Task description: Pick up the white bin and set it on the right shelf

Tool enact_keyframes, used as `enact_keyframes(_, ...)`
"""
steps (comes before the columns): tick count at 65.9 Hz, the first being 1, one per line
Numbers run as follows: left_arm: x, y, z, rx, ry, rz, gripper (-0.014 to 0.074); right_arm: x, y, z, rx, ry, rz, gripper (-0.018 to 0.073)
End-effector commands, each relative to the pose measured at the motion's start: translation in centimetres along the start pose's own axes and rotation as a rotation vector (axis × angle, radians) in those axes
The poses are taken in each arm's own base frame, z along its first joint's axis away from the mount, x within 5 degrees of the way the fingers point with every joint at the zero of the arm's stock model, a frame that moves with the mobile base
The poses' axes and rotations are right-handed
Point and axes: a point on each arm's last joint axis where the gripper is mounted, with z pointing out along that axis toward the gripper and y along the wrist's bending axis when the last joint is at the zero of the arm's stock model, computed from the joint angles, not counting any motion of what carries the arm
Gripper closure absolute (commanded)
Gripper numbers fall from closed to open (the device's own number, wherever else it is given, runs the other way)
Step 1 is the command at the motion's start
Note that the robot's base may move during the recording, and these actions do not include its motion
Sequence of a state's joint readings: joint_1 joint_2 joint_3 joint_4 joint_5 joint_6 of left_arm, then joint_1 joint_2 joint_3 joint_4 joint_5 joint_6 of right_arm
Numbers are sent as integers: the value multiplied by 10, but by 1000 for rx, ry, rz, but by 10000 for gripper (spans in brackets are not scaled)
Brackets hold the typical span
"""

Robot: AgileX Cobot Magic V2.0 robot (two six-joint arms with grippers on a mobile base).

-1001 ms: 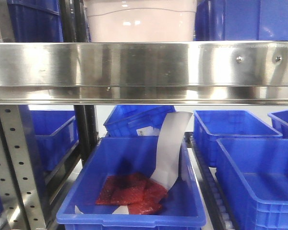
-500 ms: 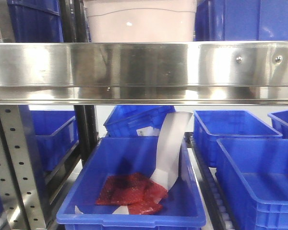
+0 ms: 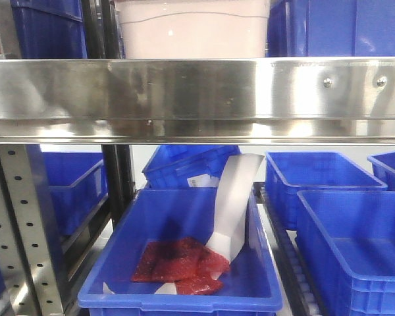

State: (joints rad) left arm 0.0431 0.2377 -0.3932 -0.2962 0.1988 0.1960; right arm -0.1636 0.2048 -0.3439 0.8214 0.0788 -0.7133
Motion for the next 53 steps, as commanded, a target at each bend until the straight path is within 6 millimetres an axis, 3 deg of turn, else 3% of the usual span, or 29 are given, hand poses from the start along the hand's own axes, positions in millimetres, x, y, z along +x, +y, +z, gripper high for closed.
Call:
enact_keyframes(1,-14,0,-4,-4,-95,-9,715,-12,-2,-3,29,-66,-3,505)
enact_keyframes(53,-14,0,-4,-4,-95,-9,715,-12,-2,-3,27,-64,-2,505)
